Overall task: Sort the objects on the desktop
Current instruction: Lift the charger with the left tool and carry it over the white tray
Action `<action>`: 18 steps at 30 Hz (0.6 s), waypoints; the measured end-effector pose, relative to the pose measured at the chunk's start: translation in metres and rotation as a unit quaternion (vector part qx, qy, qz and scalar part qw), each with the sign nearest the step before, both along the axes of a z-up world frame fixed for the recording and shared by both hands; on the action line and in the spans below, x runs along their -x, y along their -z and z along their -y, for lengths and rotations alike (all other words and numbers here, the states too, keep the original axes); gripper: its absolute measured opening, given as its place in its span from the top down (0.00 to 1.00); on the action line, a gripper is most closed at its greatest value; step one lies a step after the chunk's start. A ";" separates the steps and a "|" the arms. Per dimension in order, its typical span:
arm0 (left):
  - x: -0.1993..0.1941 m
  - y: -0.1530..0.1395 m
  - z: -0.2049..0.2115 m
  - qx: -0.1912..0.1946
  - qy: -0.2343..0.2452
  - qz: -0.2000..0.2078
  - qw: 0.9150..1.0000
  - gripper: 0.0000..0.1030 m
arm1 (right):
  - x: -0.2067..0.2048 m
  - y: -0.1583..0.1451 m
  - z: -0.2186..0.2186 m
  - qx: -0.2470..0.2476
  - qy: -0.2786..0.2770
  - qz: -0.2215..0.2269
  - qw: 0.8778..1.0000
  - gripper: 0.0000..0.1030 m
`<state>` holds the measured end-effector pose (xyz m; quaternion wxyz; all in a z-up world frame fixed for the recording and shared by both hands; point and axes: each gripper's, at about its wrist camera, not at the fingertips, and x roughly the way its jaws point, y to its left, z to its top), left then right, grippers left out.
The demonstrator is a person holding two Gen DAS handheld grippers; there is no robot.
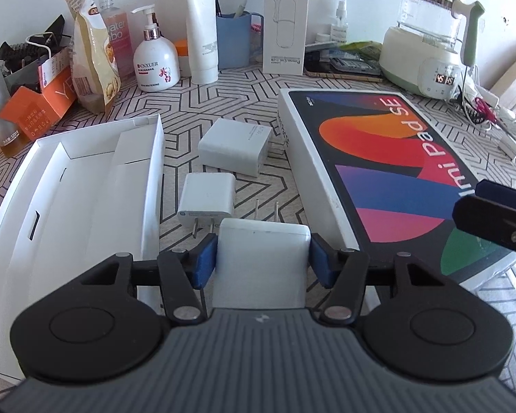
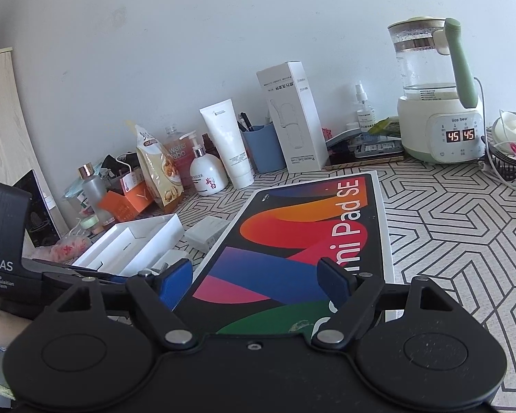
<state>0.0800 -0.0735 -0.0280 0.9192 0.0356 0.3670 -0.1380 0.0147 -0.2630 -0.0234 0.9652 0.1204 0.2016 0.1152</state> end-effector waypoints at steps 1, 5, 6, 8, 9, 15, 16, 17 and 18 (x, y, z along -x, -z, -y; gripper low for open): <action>0.000 0.001 0.000 -0.001 -0.001 0.000 1.000 0.48 | 0.000 0.000 -0.001 0.000 0.000 0.000 1.000 0.16; 0.000 0.003 -0.001 -0.003 -0.004 -0.004 1.000 0.48 | -0.001 0.003 -0.005 0.003 -0.002 -0.004 1.000 0.16; 0.000 0.002 -0.001 -0.005 -0.004 -0.007 1.000 0.48 | -0.001 0.003 -0.006 0.003 -0.003 -0.003 1.000 0.16; 0.000 0.002 0.001 -0.009 -0.005 -0.013 1.000 0.48 | 0.000 0.003 -0.006 0.000 -0.006 -0.002 1.000 0.16; 0.000 0.002 0.001 -0.011 -0.004 -0.016 1.000 0.47 | 0.001 0.003 -0.005 0.000 -0.007 0.000 1.000 0.16; -0.005 0.011 0.005 -0.018 -0.005 -0.025 1.000 0.47 | -0.002 0.006 0.000 -0.011 -0.009 -0.001 1.000 0.16; -0.006 0.012 0.005 -0.018 -0.005 -0.024 1.000 0.48 | -0.003 0.007 0.001 -0.017 -0.012 -0.002 1.000 0.16; -0.007 0.013 0.006 -0.019 -0.005 -0.023 1.000 0.48 | -0.003 0.008 0.003 -0.024 -0.015 -0.001 1.000 0.16; -0.008 0.013 0.006 -0.019 0.001 -0.022 1.000 0.48 | -0.003 0.008 0.003 -0.029 -0.018 -0.001 0.999 0.16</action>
